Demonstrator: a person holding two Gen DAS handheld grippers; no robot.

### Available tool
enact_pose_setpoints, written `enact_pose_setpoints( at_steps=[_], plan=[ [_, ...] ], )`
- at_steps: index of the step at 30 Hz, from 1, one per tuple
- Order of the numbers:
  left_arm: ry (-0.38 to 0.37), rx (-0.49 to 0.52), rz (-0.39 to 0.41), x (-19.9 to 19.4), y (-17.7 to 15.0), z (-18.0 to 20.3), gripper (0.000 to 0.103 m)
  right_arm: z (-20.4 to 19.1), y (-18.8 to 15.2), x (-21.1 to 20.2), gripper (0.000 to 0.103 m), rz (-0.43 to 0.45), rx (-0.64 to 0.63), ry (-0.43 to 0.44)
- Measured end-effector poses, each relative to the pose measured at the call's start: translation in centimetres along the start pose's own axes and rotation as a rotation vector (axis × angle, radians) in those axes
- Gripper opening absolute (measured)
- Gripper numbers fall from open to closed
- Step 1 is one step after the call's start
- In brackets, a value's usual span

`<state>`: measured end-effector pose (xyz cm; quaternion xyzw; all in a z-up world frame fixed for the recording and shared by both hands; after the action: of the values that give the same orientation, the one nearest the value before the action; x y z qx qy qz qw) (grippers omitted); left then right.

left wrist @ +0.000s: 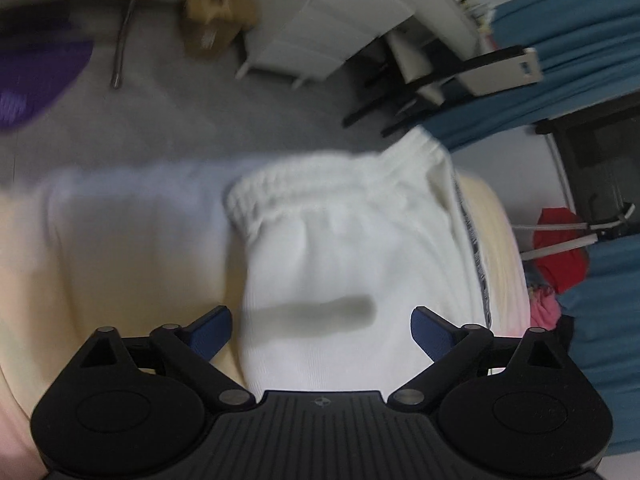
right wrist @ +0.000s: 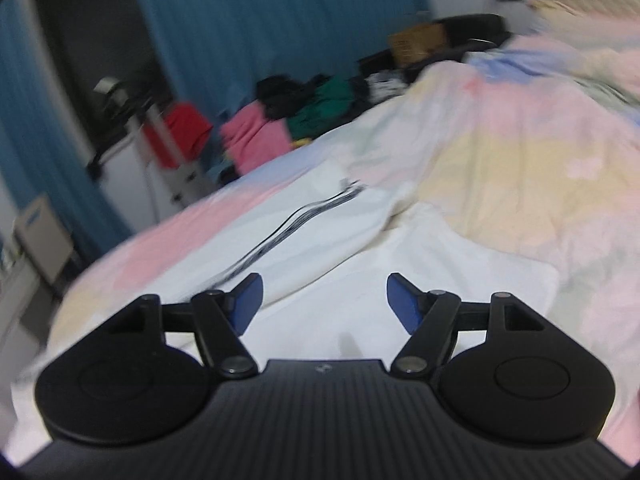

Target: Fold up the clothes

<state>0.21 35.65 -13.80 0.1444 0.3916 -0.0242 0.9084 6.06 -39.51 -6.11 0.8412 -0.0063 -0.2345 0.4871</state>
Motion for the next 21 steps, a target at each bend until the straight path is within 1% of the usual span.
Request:
enact_pose_setpoints(
  at_steps=[2,4,5,7,8,9,10,12,14,15,17,19,21],
  plan=[
    [0.022,-0.034,0.035,-0.6,0.0,-0.6,0.094,1.7,0.5,-0.2,0.07,0.026,0.071,-0.04],
    [-0.004,-0.031,0.07,-1.1,0.1,-0.8,0.094,3.1,0.8,-0.3,0.071,0.036,0.121,-0.077],
    [-0.02,-0.03,0.06,-0.8,0.0,-0.7,0.094,3.8,0.8,-0.2,0.071,0.033,0.141,-0.088],
    [-0.064,-0.04,0.023,0.2,-0.3,-0.6,0.087,5.0,0.8,0.2,0.071,0.014,0.19,-0.105],
    [-0.121,-0.052,0.008,0.3,-0.5,-0.4,0.085,5.6,0.8,0.4,0.071,0.007,0.219,-0.113],
    [-0.183,-0.062,-0.005,0.3,-0.6,-0.1,0.08,6.3,0.8,0.5,0.071,0.006,0.254,-0.124],
    [-0.287,-0.075,-0.008,0.0,-0.7,0.4,0.08,7.1,0.7,0.5,0.071,0.007,0.291,-0.137],
    [-0.447,-0.083,0.01,-1.2,-0.8,1.2,0.081,8.8,0.6,0.3,0.071,0.022,0.366,-0.186],
    [-0.507,-0.09,0.016,-1.9,-0.9,1.3,0.082,10.6,0.3,-0.2,0.072,0.049,0.451,-0.255],
    [-0.477,-0.088,0.01,-1.8,-0.9,1.0,0.082,11.3,0.1,-0.4,0.073,0.061,0.485,-0.286],
    [-0.39,-0.082,-0.007,-1.3,-1.0,0.3,0.082,12.6,-0.4,-0.9,0.073,0.082,0.541,-0.346],
    [-0.304,-0.075,-0.023,-0.9,-1.1,-0.4,0.077,13.9,-0.9,-1.4,0.073,0.104,0.596,-0.406],
    [-0.244,-0.062,-0.052,-0.2,-1.2,-0.9,0.075,14.6,-1.8,-0.9,0.072,0.071,0.624,-0.432]
  ],
)
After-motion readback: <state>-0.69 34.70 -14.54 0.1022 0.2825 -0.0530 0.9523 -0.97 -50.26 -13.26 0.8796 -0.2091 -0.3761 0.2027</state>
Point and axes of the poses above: each gripper's, at about its wrist camera, not at the fingertips, and x roughly the way its jaws point, z to its right, y to its top, the point moved 5 cm from there along x, roughly the way its jaws point, and after that the axes turned 8 degrees about z, right-handed, at the moved point
